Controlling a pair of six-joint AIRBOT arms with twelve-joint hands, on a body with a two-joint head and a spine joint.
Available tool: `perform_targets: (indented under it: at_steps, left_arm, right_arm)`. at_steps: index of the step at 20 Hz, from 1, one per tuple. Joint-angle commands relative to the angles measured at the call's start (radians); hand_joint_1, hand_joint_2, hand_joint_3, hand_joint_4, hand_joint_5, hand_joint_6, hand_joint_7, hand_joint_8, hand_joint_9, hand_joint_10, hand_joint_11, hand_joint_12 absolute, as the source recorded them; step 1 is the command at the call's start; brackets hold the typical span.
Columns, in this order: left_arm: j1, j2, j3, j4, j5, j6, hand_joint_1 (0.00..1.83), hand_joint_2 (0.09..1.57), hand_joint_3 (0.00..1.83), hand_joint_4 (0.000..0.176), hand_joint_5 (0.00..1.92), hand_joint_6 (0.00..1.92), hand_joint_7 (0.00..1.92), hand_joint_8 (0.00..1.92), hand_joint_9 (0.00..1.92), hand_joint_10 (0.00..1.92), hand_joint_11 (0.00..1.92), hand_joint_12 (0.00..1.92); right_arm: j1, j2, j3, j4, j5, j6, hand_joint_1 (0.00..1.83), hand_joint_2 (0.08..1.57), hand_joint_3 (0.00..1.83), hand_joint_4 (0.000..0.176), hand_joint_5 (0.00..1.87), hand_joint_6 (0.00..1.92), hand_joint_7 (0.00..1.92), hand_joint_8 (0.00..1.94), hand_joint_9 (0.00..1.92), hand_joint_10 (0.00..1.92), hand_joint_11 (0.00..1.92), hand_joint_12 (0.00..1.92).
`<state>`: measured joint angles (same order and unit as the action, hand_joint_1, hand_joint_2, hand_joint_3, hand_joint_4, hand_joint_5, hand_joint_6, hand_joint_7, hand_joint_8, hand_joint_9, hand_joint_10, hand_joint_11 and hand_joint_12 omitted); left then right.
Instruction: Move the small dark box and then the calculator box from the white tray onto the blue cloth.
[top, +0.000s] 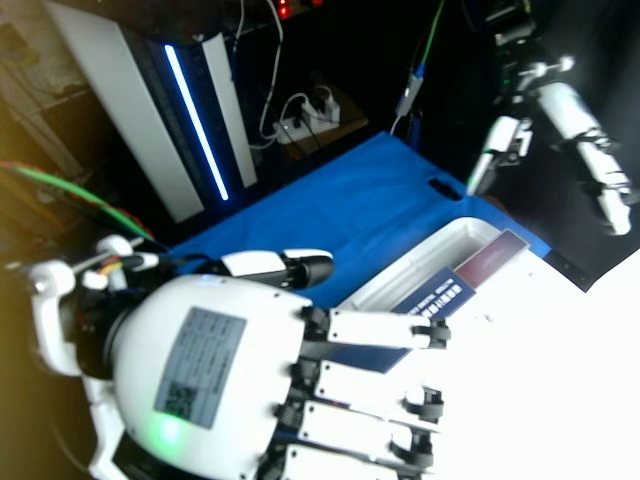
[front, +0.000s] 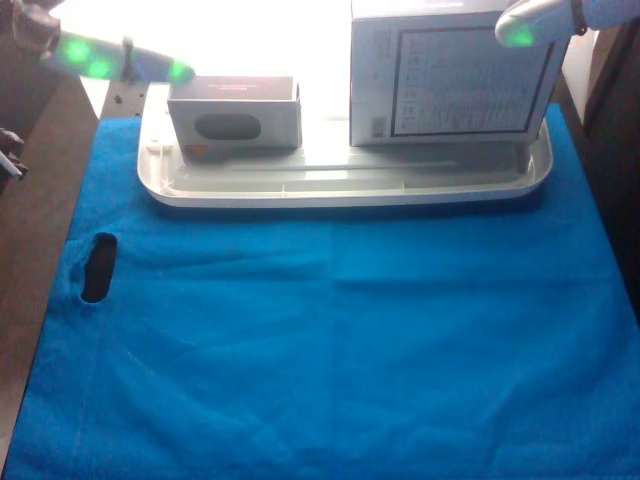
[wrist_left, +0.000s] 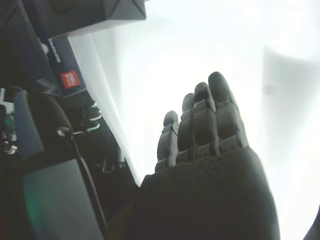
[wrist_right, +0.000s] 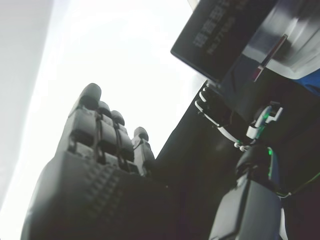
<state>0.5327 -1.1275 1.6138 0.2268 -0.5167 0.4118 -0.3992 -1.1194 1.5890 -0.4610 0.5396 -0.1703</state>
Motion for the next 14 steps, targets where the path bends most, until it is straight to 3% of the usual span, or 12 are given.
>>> perform_targets:
  at_steps: [1, 3, 4, 5, 6, 8, 10, 12, 14]
  left_arm:
    - [-0.016, -0.007, 0.012, -0.004, -0.087, -0.029, 0.50, 0.86, 0.00, 0.021, 0.17, 0.01, 0.18, 0.01, 0.13, 0.01, 0.03, 0.19]
    - [-0.026, -0.030, 0.049, 0.072, -0.086, -0.139, 0.55, 0.86, 0.00, 0.018, 0.18, 0.01, 0.18, 0.01, 0.12, 0.00, 0.04, 0.19]
    - [-0.033, -0.036, 0.057, 0.106, -0.075, -0.166, 0.54, 0.87, 0.00, 0.007, 0.18, 0.01, 0.17, 0.00, 0.11, 0.00, 0.04, 0.19]
    - [-0.045, -0.039, 0.058, 0.147, -0.059, -0.179, 0.51, 0.89, 0.00, 0.000, 0.17, 0.00, 0.17, 0.00, 0.10, 0.00, 0.01, 0.32]
    - [-0.064, -0.045, 0.060, 0.225, -0.038, -0.220, 0.53, 0.83, 0.00, 0.020, 0.18, 0.00, 0.19, 0.00, 0.13, 0.01, 0.00, 0.37]
    - [-0.070, -0.060, 0.075, 0.302, -0.046, -0.309, 0.55, 0.80, 0.00, 0.029, 0.18, 0.00, 0.20, 0.00, 0.14, 0.01, 0.00, 0.40]
    - [-0.070, -0.076, 0.080, 0.348, -0.046, -0.340, 0.59, 0.76, 0.00, 0.022, 0.20, 0.00, 0.19, 0.00, 0.15, 0.00, 0.00, 0.42]
    - [-0.072, -0.095, 0.086, 0.409, -0.032, -0.365, 0.69, 0.82, 0.00, 0.000, 0.27, 0.00, 0.27, 0.00, 0.22, 0.00, 0.01, 0.52]
    - [-0.072, -0.121, 0.108, 0.475, -0.026, -0.425, 0.68, 0.85, 0.01, 0.000, 0.27, 0.00, 0.28, 0.00, 0.22, 0.00, 0.00, 0.53]
  right_arm:
    - [0.016, -0.002, 0.000, 0.034, 0.099, 0.007, 0.69, 0.77, 0.00, 0.076, 0.12, 0.00, 0.24, 0.00, 0.25, 0.02, 0.00, 0.87]
    - [0.014, -0.005, -0.001, 0.032, 0.096, 0.007, 0.70, 0.76, 0.00, 0.070, 0.11, 0.00, 0.23, 0.00, 0.26, 0.01, 0.00, 0.94]
    - [0.014, -0.007, -0.001, 0.032, 0.096, 0.007, 0.70, 0.76, 0.00, 0.071, 0.12, 0.00, 0.24, 0.00, 0.27, 0.01, 0.00, 0.96]
    - [0.014, -0.007, -0.001, 0.030, 0.096, 0.007, 0.70, 0.76, 0.00, 0.061, 0.12, 0.00, 0.23, 0.00, 0.23, 0.01, 0.00, 0.86]
    - [0.014, -0.008, -0.001, 0.029, 0.096, 0.007, 0.68, 0.73, 0.00, 0.061, 0.11, 0.00, 0.24, 0.00, 0.19, 0.01, 0.00, 0.68]
    - [0.014, -0.008, -0.001, 0.029, 0.096, 0.007, 0.68, 0.72, 0.00, 0.064, 0.11, 0.00, 0.24, 0.00, 0.18, 0.01, 0.00, 0.69]
    - [0.014, -0.011, -0.001, 0.029, 0.096, 0.007, 0.67, 0.71, 0.00, 0.057, 0.12, 0.00, 0.25, 0.00, 0.20, 0.01, 0.00, 0.77]
    - [0.014, -0.015, -0.001, 0.029, 0.096, 0.007, 0.65, 0.71, 0.00, 0.057, 0.10, 0.00, 0.25, 0.00, 0.20, 0.01, 0.00, 0.84]
    - [0.014, -0.016, -0.001, 0.028, 0.096, 0.007, 0.65, 0.71, 0.00, 0.063, 0.10, 0.00, 0.25, 0.00, 0.20, 0.00, 0.00, 0.83]
